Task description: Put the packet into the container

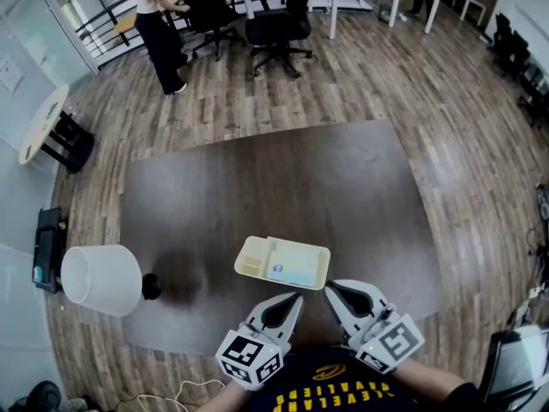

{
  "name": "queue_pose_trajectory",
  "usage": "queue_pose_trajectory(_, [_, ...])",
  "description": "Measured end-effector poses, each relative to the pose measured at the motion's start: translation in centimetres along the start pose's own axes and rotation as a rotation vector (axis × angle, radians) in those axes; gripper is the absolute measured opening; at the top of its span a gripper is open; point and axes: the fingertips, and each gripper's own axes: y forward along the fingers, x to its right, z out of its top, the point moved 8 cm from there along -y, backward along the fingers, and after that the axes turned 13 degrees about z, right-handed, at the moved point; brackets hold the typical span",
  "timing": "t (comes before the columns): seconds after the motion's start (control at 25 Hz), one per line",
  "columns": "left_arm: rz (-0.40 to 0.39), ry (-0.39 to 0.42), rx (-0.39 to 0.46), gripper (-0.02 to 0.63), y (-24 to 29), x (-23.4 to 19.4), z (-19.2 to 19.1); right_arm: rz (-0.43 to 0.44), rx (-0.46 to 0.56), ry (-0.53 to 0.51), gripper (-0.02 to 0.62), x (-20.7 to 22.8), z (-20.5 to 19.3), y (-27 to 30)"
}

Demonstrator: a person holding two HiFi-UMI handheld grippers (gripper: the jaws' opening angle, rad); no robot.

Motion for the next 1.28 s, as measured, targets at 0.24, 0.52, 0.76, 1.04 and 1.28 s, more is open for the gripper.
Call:
queue_pose_trajectory(0.24, [-0.002,0.003,0.003,0.0,-0.1,0.0,0.1,0.001,0.014,-0.025,0.011,-0.1,0.7,-0.3])
queue_pose_trajectory(0.52, [0.002,0.001,-0.014,0.0,-0.2,-0.1,0.1,0.018,0.022,-0.019,0.009,-0.4,0.5,-0.2])
queue_pose_trajectory(0.76, [0.01,-0.001,0.001,0.0,-0.3,-0.4,0.3,0.013,0.028,-0.02,0.009,-0.3,0.4,-0.1])
queue_pose_trajectory(1.04, [0.013,-0.007,0.003,0.0,-0.2,-0.5,0.1,-0.001,0.007,-0.002,0.009,-0.2,-0.1,-0.1])
queue_pose_trajectory(1.28, [0.014,-0.005,0.005,0.0,0.0,-0.6,0.0,-0.001,0.003,0.0,0.009,0.0,-0.5,0.0])
